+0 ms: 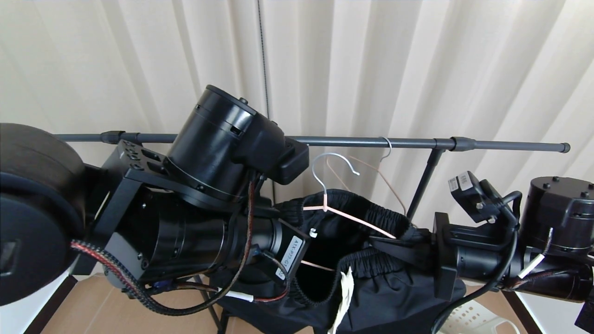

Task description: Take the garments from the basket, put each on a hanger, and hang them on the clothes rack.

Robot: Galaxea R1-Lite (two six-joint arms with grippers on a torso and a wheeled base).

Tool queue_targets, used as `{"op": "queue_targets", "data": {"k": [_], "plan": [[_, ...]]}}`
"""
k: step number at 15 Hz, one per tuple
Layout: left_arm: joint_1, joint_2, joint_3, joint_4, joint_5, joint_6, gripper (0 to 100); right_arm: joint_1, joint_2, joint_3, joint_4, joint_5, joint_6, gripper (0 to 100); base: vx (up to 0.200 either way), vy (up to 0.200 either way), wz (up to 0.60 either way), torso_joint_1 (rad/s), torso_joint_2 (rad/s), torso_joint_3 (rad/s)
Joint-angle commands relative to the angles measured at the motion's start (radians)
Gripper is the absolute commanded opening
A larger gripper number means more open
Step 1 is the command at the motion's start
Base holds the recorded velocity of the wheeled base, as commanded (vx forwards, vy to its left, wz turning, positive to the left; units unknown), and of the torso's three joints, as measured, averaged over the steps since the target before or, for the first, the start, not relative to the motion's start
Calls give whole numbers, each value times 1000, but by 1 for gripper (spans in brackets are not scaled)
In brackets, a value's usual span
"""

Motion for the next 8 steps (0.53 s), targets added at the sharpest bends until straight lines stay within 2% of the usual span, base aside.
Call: {"op": "queue_targets", "data": {"k": [1,6,7,8], "plan": [[0,29,0,-22,6,-4,0,2,-7,17,-17,4,0,0,0,0,0,0,0,0],[0,67,-5,-59,32,-7,0,15,-8,46,-76,25,-5,0,0,0,0,0,0,0],[0,69,-3,-68,37,-7,100,15,-8,56,-85,25,-6,0,0,0,0,0,0,0],[0,70,-2,-77,44,-7,100,15,-7,59,-97,25,-6,0,0,0,0,0,0,0]]}}
